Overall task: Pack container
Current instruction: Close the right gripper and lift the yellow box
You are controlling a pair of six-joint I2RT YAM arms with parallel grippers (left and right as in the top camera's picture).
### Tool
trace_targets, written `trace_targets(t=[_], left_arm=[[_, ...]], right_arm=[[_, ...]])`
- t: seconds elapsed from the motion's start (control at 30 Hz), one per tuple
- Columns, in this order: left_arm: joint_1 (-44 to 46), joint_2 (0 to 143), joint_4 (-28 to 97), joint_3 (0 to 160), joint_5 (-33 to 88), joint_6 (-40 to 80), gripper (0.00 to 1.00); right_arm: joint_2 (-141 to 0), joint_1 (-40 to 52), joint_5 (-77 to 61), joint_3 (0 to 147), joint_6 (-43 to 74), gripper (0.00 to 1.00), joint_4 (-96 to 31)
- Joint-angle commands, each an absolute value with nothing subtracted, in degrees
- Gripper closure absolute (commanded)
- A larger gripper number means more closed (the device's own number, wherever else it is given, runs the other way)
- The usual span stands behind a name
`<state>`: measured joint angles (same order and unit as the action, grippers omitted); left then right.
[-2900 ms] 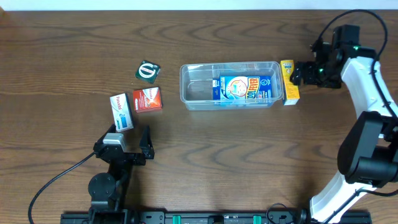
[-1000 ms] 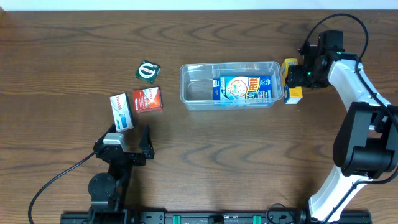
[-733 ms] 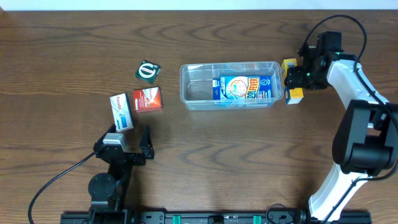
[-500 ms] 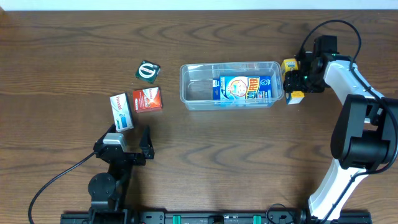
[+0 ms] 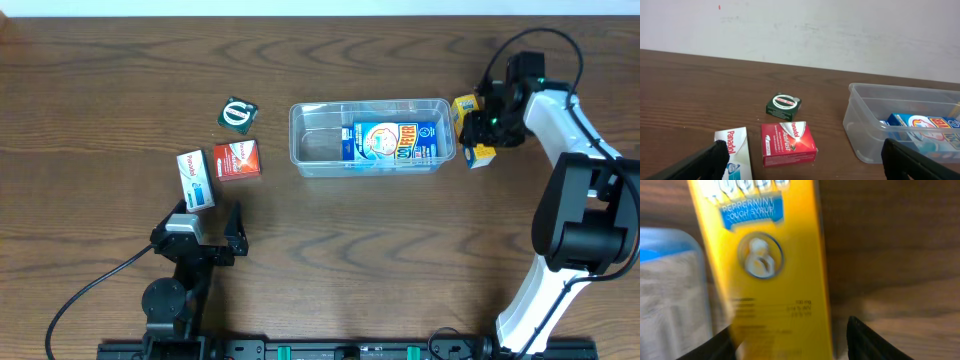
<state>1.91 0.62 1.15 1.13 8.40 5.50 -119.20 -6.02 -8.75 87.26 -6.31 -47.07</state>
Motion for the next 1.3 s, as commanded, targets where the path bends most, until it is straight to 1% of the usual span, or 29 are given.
trace_targets(t=[0.0,0.17,0.33,0.43,0.57,0.77,0.97,1.1,1.13,1.27], left_arm=[[1.67,0.30,3.18,0.23,9.02,4.93,0.02],[1.67,0.30,3.18,0.23,9.02,4.93,0.02],[1.67,0.30,3.18,0.23,9.02,4.93,0.02],[1.67,0.30,3.18,0.23,9.02,4.93,0.02],[1.67,0.30,3.18,0.23,8.99,4.93,0.02],[1.67,0.30,3.18,0.23,9.02,4.93,0.02],[1.67,0.30,3.18,0.23,9.02,4.93,0.02],[1.67,0.30,3.18,0.23,9.02,4.93,0.02],[1.67,0.30,3.18,0.23,9.02,4.93,0.02],[1.67,0.30,3.18,0.23,9.02,4.93,0.02]], right_arm=[[-118.50,-5.72,-8.75,94.78,-6.33,0.40,-50.57],[-118.50,-5.72,-8.36,102.74,-7.01,0.40,-57.06],[-118.52,-5.45,-8.43,102.89,-11.03,0.37,-58.11],[-118.52,-5.04,-8.40,101.21,-15.79,0.32,-58.04],[-118.52,-4.95,-8.40,99.72,-18.55,0.24,-57.34],[-118.52,-5.06,-8.38,97.41,-20.03,0.18,-55.72],[-118.65,-5.06,-8.38,94.04,-20.03,0.18,-52.29],[-118.76,-5.08,-8.40,91.18,-20.01,0.20,-49.98],[-118.76,-5.08,-8.38,90.54,-19.99,0.21,-49.47],[-118.80,-5.06,-8.40,88.03,-19.29,0.34,-47.22]])
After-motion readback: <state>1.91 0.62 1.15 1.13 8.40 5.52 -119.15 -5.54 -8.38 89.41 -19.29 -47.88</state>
